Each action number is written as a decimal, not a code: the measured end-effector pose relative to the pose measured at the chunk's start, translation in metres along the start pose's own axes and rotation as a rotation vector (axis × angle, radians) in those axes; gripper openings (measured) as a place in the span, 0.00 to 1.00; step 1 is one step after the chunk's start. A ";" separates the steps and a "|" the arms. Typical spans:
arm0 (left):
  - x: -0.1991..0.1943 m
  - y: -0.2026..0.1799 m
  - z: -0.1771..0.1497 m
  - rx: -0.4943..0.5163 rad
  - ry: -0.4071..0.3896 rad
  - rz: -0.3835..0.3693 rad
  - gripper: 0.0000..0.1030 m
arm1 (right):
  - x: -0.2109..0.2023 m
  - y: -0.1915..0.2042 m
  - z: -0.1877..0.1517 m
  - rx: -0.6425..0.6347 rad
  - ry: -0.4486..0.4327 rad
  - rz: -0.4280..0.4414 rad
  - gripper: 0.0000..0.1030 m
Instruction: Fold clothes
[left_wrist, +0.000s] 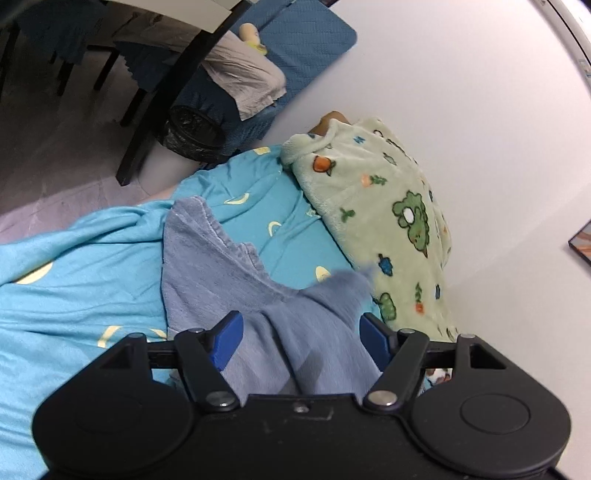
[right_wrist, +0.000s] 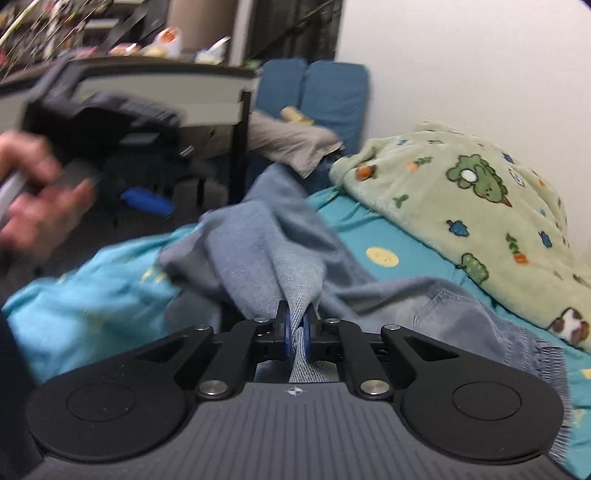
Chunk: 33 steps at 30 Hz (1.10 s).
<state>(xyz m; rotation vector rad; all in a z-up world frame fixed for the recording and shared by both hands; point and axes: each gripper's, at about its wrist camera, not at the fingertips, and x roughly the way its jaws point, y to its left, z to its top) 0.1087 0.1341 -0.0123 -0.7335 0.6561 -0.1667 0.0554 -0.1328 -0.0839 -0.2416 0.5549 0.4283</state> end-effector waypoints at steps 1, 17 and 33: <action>0.001 -0.002 -0.001 0.015 0.007 0.006 0.65 | 0.000 0.003 -0.007 -0.001 0.043 0.006 0.06; 0.029 -0.024 -0.013 0.121 0.085 0.060 0.63 | -0.011 -0.022 -0.033 0.279 0.104 0.107 0.18; 0.080 -0.023 -0.020 0.137 0.155 0.028 0.49 | 0.037 -0.043 -0.005 0.373 -0.178 0.200 0.49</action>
